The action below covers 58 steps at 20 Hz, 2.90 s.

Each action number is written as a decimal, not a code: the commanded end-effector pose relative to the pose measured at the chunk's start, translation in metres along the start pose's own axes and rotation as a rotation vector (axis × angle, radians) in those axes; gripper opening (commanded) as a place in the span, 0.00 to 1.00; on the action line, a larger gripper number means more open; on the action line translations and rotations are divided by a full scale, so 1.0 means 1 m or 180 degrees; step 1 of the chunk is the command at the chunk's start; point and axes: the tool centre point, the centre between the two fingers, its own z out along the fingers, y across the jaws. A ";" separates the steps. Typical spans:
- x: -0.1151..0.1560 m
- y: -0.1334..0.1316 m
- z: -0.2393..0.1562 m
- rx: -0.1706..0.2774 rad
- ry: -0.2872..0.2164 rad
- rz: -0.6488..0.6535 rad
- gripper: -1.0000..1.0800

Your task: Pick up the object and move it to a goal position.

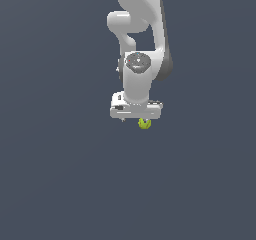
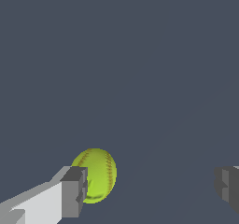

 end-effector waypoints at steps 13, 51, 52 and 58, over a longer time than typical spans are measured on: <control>-0.051 -0.055 0.044 -0.0011 0.0106 0.0209 0.96; -0.053 -0.055 0.092 -0.0009 0.0115 0.0219 0.00; -0.053 -0.054 0.089 -0.0009 0.0115 0.0219 0.00; -0.053 -0.038 0.066 -0.0009 0.0115 0.0219 0.00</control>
